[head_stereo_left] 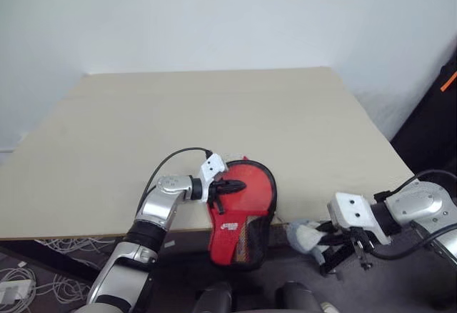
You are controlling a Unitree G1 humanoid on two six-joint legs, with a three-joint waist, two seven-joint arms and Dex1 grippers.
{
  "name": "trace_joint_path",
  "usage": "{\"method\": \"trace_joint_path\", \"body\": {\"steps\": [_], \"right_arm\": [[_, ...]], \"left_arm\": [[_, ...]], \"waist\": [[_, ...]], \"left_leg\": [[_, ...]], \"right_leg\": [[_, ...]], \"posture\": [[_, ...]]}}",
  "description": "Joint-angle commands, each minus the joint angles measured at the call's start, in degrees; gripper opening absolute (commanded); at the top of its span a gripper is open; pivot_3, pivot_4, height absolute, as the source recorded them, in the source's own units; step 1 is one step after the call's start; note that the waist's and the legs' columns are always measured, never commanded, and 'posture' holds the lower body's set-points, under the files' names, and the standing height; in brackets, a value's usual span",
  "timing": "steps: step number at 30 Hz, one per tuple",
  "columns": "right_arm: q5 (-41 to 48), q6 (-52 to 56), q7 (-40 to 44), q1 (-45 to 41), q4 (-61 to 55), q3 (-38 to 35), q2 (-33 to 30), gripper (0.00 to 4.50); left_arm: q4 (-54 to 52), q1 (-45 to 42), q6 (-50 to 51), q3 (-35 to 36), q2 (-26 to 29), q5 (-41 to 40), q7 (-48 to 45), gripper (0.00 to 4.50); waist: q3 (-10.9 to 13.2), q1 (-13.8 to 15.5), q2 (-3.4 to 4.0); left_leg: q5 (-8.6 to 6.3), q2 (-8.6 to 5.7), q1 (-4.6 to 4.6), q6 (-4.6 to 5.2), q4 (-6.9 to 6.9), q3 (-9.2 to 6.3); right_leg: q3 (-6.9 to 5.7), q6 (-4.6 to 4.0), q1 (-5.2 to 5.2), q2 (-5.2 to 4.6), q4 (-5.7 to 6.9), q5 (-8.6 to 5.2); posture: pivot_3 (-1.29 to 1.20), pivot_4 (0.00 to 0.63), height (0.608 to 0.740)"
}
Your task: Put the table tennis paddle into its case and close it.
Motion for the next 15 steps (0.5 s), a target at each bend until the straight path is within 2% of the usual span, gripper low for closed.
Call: {"method": "trace_joint_path", "body": {"steps": [1, 9, 15], "right_arm": [[3.14, -1.91, 4.15, 1.88, -4.88, -0.46, -2.67, 0.04], [-5.03, -3.74, -1.72, -3.11, 0.71, 5.79, 1.83, 0.04], [-8.28, -3.79, -4.07, -6.53, 5.08, 7.56, 4.57, 0.04]], "left_arm": [[1.22, 0.48, 1.0, -0.58, 1.04, 1.68, -0.04, 0.0], [0.15, 0.84, 1.71, -0.69, 1.0, 1.48, 0.04, 0.0], [-0.64, 0.82, 1.03, -2.36, 1.43, 1.98, -2.57, 0.0]], "waist": [[0.0, 0.37, -0.01], [-0.01, 0.93, -0.23], [-0.02, 0.91, -0.29]], "left_leg": [[-0.01, 0.0, 0.0, 0.02, 0.01, 0.0], [-0.07, 0.0, 0.02, 0.03, 0.07, 0.03], [-0.06, 0.01, 0.02, 0.03, 0.07, 0.02]], "right_leg": [[0.0, 0.01, 0.0, -0.01, 0.0, -0.01], [0.0, 0.03, 0.03, -0.02, -0.03, -0.02], [0.0, 0.03, 0.02, 0.0, -0.01, -0.02]], "posture": [[0.0, 0.0, 0.739], [0.0, 0.0, 0.739], [0.0, 0.0, 0.739]]}}
